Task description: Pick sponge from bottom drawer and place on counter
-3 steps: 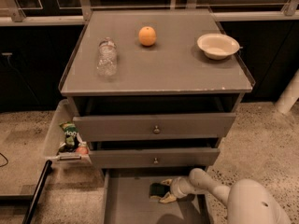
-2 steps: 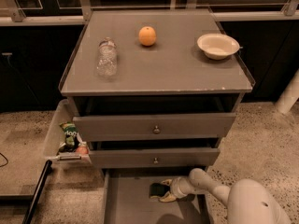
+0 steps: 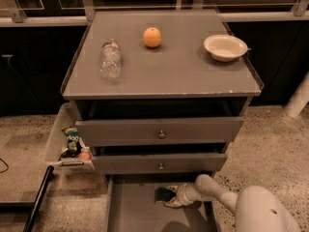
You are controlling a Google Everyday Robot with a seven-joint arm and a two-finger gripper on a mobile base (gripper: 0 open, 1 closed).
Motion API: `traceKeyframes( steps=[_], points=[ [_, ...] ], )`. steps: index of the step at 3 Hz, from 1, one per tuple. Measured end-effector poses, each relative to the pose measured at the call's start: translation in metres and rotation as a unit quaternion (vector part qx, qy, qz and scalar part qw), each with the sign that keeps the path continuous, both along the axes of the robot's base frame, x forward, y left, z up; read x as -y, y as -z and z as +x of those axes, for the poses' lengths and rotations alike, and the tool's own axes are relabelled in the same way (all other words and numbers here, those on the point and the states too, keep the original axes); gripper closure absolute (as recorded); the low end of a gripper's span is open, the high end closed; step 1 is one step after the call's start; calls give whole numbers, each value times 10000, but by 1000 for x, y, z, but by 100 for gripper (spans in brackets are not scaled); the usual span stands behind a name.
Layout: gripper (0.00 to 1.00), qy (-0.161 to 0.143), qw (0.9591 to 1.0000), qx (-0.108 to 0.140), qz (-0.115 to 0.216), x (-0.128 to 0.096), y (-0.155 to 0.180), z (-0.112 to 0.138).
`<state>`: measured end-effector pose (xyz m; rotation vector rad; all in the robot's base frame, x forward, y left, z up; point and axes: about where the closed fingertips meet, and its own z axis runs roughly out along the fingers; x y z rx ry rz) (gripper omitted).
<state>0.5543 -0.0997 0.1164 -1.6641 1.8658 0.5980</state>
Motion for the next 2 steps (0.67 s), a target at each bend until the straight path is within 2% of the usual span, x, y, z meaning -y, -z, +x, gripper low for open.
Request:
traceKeyframes(
  steps=[2],
  points=[
    [100, -89, 10000, 42, -2, -2, -6, -5]
  ],
)
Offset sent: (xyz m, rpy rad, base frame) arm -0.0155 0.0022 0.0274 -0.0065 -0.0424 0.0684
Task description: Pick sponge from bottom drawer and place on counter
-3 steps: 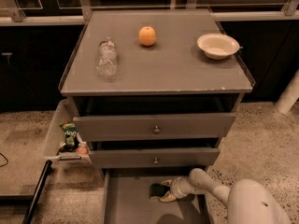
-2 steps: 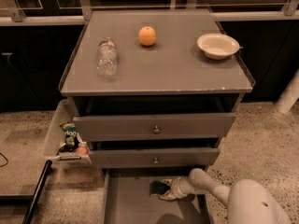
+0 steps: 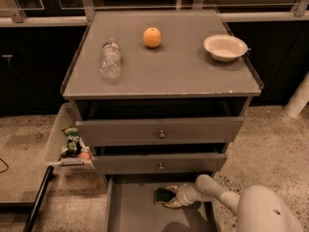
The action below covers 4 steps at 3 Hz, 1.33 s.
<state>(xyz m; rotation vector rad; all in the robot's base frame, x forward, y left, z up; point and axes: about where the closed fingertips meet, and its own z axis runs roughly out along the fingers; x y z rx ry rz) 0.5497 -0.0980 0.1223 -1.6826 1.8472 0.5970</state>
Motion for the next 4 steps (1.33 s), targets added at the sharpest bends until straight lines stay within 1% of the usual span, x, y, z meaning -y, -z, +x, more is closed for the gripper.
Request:
traceKeyframes(
  steps=[1, 2, 3, 4],
  points=[
    [100, -224, 9994, 262, 99, 4, -36, -13],
    [100, -443, 9960, 728, 251, 21, -94, -36],
    [100, -604, 9910, 1138, 356, 45, -153, -63],
    [100, -843, 9857, 1393, 433, 65, -208, -88]
  ],
)
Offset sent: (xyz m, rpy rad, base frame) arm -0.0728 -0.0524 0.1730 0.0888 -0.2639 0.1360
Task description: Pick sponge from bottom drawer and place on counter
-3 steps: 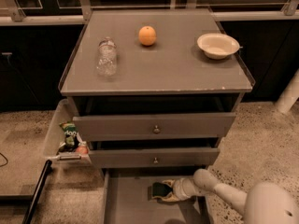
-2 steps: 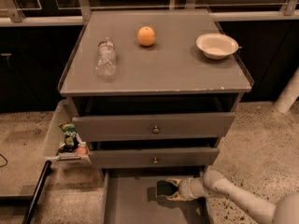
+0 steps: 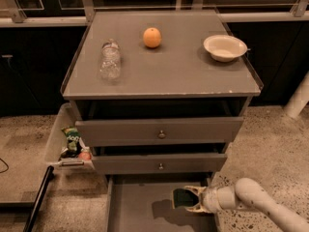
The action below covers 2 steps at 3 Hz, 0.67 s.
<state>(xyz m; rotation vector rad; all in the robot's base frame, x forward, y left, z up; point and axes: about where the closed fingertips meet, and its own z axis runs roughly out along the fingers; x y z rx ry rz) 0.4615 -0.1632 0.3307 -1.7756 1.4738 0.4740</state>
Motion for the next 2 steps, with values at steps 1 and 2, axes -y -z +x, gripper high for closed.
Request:
traceKeyframes(
  steps=[1, 2],
  points=[
    [100, -177, 9996, 219, -83, 10, -57, -9],
    [100, 53, 9982, 545, -263, 30, -130, 5]
  ],
)
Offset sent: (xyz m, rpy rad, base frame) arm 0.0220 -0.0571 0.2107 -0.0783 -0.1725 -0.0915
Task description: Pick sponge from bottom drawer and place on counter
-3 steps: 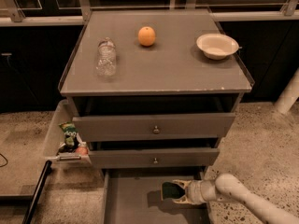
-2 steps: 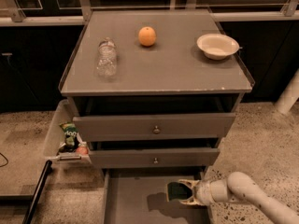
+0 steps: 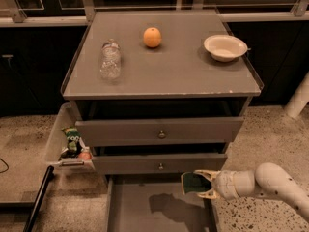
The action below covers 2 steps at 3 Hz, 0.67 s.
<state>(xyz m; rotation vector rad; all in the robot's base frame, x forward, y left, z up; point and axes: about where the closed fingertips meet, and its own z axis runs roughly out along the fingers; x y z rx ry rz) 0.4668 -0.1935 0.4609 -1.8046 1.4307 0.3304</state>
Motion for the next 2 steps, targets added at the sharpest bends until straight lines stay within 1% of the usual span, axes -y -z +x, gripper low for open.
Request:
traceKeyframes(
  steps=[1, 2],
  points=[
    [100, -1, 10000, 1, -1, 0, 0, 0],
    [100, -206, 9996, 127, -131, -8, -16, -3]
  ],
)
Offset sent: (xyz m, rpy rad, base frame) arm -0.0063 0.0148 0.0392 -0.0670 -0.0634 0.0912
